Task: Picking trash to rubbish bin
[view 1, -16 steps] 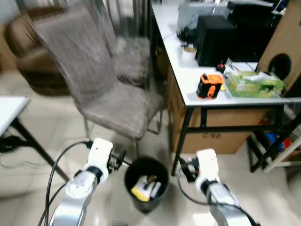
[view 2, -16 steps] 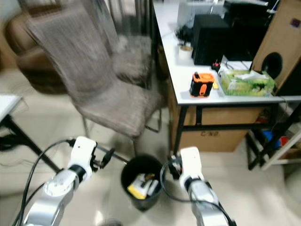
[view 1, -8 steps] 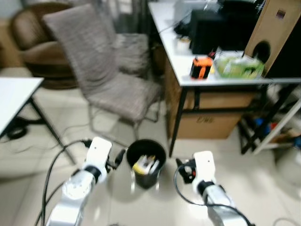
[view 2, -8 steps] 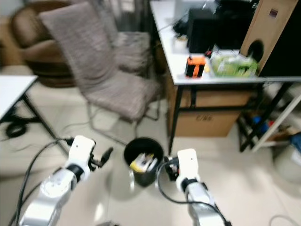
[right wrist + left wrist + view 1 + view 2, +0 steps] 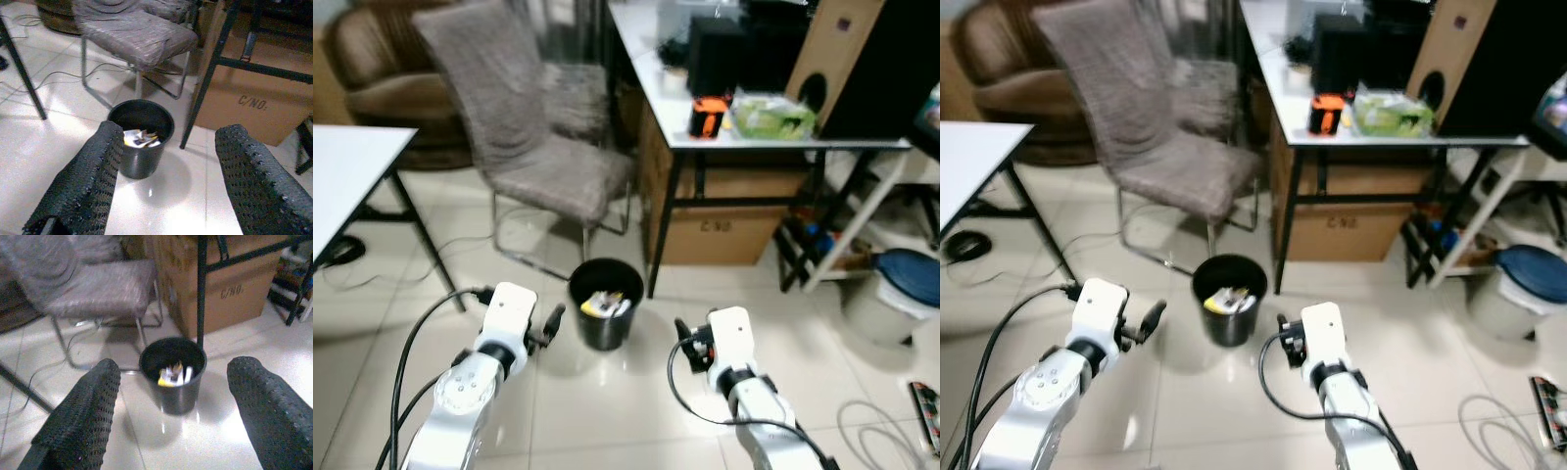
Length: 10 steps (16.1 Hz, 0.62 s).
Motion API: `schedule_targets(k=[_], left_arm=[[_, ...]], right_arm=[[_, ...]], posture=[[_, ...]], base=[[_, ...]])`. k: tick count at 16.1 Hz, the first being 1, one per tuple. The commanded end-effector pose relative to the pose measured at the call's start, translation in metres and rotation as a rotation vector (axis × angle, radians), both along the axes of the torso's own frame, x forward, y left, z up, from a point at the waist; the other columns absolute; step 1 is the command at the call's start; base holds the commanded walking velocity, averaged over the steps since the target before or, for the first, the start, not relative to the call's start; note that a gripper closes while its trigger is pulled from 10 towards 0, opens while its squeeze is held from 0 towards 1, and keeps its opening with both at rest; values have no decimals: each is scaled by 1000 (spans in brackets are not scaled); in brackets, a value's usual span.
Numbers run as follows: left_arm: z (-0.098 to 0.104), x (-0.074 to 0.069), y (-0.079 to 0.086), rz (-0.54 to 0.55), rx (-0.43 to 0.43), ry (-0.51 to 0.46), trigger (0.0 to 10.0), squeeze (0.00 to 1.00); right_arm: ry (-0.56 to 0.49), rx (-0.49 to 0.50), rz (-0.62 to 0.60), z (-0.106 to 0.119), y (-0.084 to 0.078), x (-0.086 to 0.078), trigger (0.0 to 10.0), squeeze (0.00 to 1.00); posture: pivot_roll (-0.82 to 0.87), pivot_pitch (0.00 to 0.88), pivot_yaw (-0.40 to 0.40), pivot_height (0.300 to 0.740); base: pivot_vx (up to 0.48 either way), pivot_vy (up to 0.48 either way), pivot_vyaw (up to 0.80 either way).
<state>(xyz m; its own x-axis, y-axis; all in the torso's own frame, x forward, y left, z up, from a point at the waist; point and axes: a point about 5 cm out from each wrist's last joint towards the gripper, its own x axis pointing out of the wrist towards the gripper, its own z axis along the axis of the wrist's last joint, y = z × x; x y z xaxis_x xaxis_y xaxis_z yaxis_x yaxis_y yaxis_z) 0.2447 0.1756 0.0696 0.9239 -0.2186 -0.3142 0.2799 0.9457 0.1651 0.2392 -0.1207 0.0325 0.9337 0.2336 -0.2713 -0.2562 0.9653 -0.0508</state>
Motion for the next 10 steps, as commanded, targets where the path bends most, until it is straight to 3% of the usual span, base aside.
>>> schedule_targets(k=[1, 8, 10], left_arm=[[2, 0, -3, -5, 3, -8, 10000, 0], [5, -2, -2, 4, 11, -21, 10000, 0], [12, 0, 0, 37, 17, -68, 10000, 0]], right_arm=[[-15, -11, -16, 2, -7, 3, 10000, 0], [-17, 15, -9, 4, -7, 6, 10000, 0], [-36, 14, -3, 8, -7, 12, 10000, 0]], posture=[[-20, 0, -40, 740], [-2, 0, -65, 740], [5, 0, -69, 740]], base=[[-244, 0, 0], [-243, 0, 0], [0, 0, 0]])
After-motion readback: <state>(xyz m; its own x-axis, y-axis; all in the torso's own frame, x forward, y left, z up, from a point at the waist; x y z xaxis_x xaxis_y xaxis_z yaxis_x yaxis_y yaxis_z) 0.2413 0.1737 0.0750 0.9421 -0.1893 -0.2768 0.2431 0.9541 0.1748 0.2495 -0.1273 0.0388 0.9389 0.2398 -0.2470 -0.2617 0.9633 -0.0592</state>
